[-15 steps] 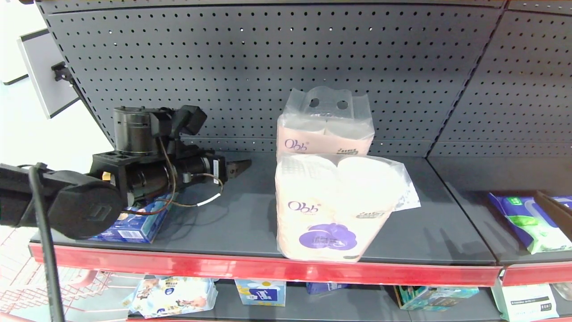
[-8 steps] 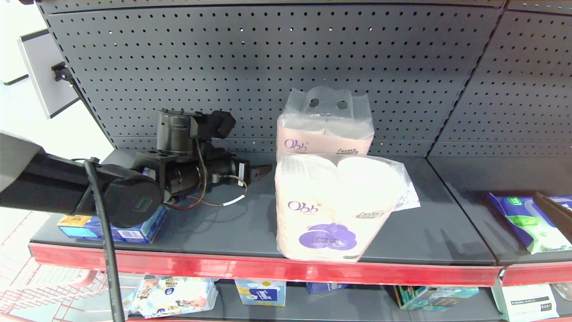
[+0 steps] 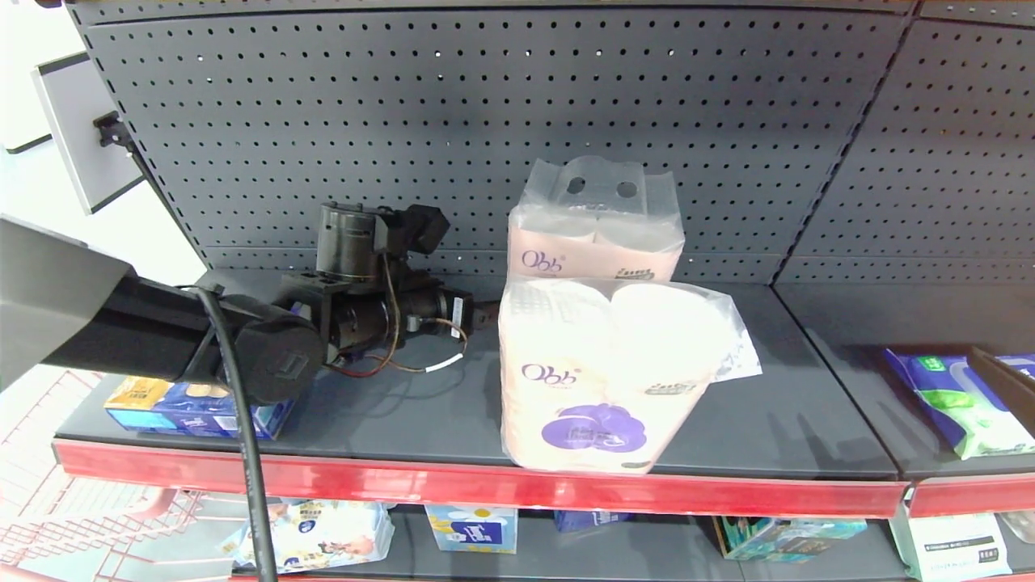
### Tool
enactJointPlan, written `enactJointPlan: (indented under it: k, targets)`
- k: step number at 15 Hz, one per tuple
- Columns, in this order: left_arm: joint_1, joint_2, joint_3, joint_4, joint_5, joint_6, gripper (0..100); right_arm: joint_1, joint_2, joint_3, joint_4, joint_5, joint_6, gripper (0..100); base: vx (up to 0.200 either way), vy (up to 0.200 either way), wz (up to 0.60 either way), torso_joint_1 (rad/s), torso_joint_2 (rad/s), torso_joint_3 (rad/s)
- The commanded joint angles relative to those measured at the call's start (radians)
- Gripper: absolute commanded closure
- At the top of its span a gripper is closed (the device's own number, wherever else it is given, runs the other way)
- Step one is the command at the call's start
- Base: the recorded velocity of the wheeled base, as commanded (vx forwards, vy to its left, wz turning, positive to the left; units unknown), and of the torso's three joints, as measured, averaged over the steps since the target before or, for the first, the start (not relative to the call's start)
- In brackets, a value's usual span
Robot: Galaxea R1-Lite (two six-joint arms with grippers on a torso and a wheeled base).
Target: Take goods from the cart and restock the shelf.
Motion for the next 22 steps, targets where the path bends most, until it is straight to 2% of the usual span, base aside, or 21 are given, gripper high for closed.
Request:
enactJointPlan:
  k: [1,5,6,7,9,10,11,12,13,18,19,21,22]
  targets:
    - [-0.008,0.007,-0.005,0.0,-0.001,0.0,0,0.0,-0.003,0.001,0.0,0.001,-0.001,0,0.0,0.0,0.0,0.0,0.0,0.0]
    - [-0.002,0.003,0.004,0.0,0.001,-0.002,0,0.0,-0.012,0.001,0.0,0.001,-0.001,0,0.0,0.0,0.0,0.0,0.0,0.0]
    - [0.009,-0.003,0.007,0.0,0.016,-0.002,0,0.0,-0.012,0.003,0.0,0.001,-0.001,0,0.0,0.0,0.0,0.0,0.0,0.0]
    - [0.033,-0.019,0.016,0.0,0.036,-0.003,0,0.0,-0.012,0.007,0.0,0.001,-0.001,0,0.0,0.0,0.0,0.0,0.0,0.0]
    - [0.107,-0.089,0.058,0.0,0.038,-0.003,0,0.0,-0.03,0.044,0.0,0.004,-0.001,0,0.0,0.0,0.0,0.0,0.0,0.0]
    - [0.154,-0.151,0.098,0.001,0.038,-0.003,0,0.0,-0.046,0.078,0.0,0.005,-0.001,0,0.0,0.0,0.0,0.0,0.0,0.0]
    - [0.179,-0.198,0.132,0.001,0.036,-0.003,0,0.0,-0.055,0.098,0.0,0.005,-0.001,0,0.0,0.0,0.0,0.0,0.0,0.0]
    - [0.227,-0.318,0.211,0.014,0.032,-0.003,0,0.0,-0.07,0.129,0.0,0.004,-0.001,0,0.0,0.0,0.0,0.0,0.0,0.0]
    - [0.239,-0.393,0.248,0.041,0.03,-0.003,0,0.0,-0.081,0.141,0.0,0.002,-0.001,0,0.0,0.0,0.0,0.0,0.0,0.0]
    - [0.25,-1.053,0.477,0.377,0.032,-0.033,0,-0.032,-0.168,0.216,0.003,0.001,0.001,0,0.0,0.0,0.0,0.0,0.0,0.0]
    - [0.253,-1.264,0.503,0.552,0.058,-0.033,0,-0.031,-0.167,0.239,0.003,0.004,0.001,0,0.0,0.0,0.0,0.0,0.0,0.0]
    - [0.253,-1.57,0.509,0.888,0.134,-0.031,0,-0.046,-0.158,0.239,0.001,-0.016,0.001,0,0.0,0.0,0.0,0.0,0.0,0.0]
    - [0.253,-1.625,0.512,0.949,0.142,-0.033,0,-0.052,-0.165,0.239,0.003,-0.024,0.001,0,0.0,0.0,0.0,0.0,0.0,0.0]
